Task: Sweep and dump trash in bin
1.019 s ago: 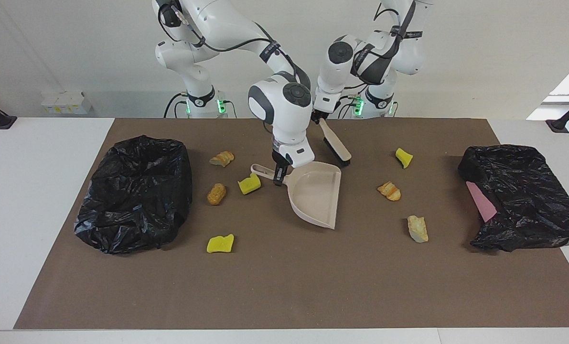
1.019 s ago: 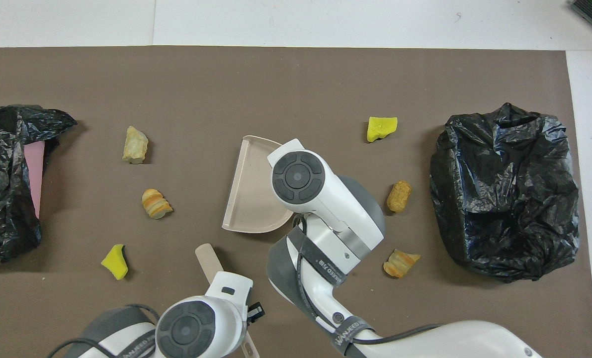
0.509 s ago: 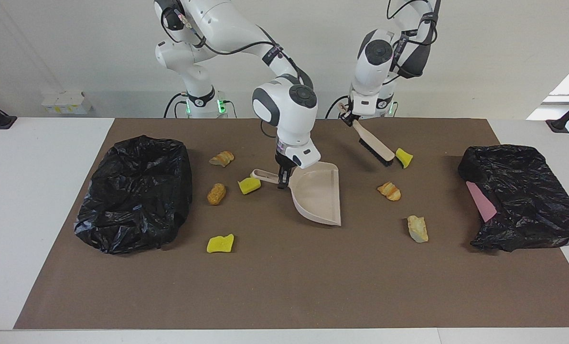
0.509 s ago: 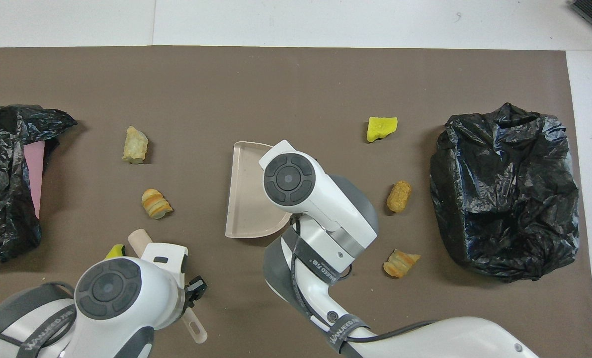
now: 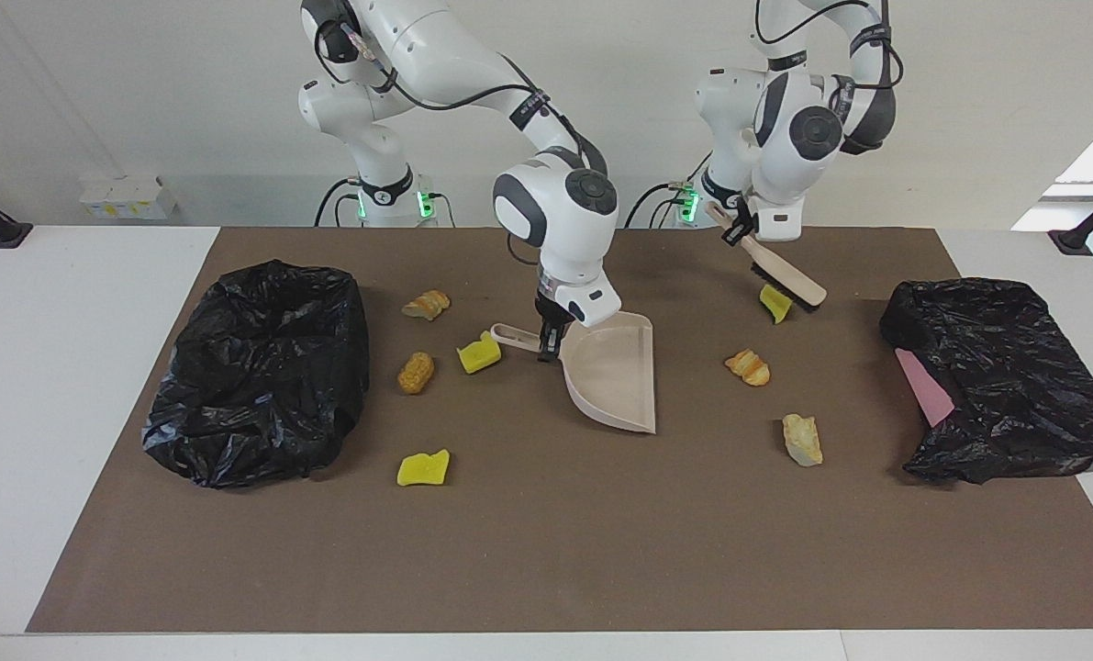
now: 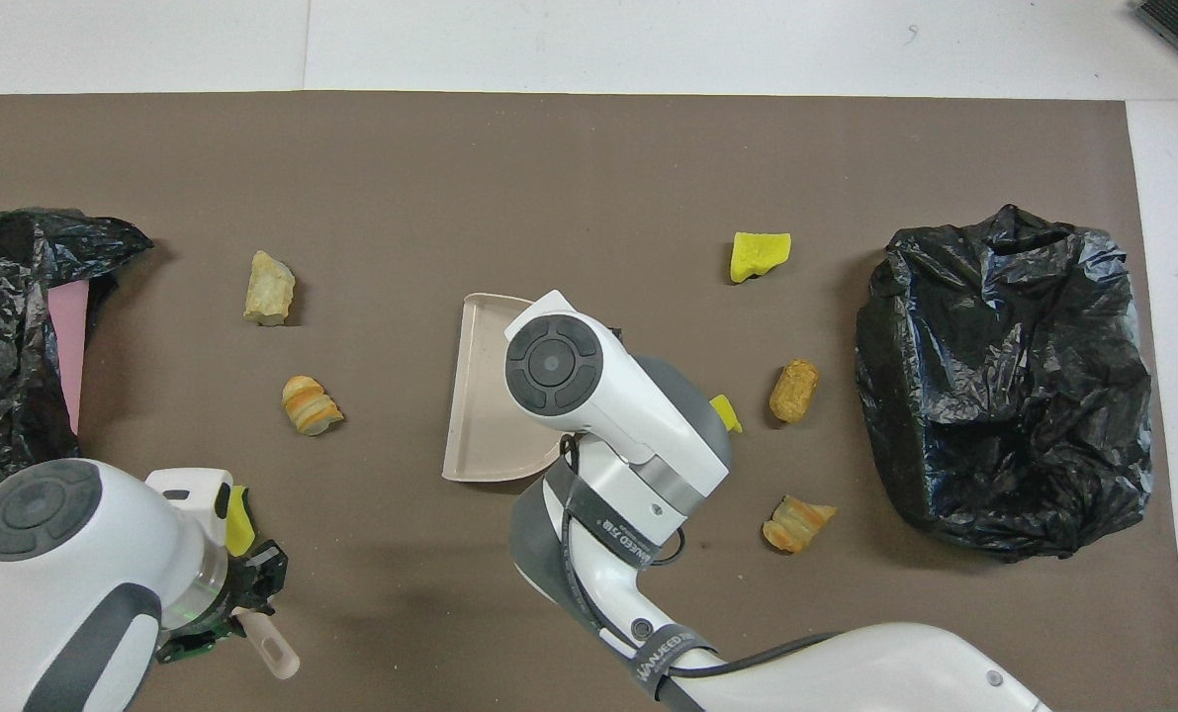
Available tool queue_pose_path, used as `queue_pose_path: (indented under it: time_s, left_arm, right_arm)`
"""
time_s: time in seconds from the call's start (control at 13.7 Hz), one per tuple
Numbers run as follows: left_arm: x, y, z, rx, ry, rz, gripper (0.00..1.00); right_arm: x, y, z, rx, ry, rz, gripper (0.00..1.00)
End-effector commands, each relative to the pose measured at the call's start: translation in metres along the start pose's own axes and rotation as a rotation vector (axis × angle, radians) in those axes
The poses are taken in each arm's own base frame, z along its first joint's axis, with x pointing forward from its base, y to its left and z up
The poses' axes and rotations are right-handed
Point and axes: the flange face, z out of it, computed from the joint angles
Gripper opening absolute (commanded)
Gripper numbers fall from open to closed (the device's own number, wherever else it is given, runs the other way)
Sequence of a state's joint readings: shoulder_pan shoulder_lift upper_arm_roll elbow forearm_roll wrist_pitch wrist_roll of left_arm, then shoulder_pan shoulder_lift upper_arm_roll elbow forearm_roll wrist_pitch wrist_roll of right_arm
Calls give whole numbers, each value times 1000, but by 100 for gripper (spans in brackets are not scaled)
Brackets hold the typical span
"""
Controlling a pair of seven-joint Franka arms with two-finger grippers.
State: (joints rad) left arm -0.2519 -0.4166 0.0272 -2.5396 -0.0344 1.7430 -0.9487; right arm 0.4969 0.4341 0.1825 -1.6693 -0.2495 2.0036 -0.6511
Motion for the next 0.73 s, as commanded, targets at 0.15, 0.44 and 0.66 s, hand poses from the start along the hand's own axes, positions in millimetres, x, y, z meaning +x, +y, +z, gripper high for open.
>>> queue_pose_path:
  time_s: [0.15, 0.44, 0.66]
  left_arm:
    - [1, -12, 34, -10, 5, 43, 0]
    - [1, 53, 44, -92, 28, 117, 0]
    - [12, 96, 21, -104, 37, 141, 0]
  right_arm:
    - [17, -5, 4, -21, -12, 9, 0]
    - [19, -7, 2, -27, -14, 2, 0]
    - [19, -7, 1, -30, -16, 3, 0]
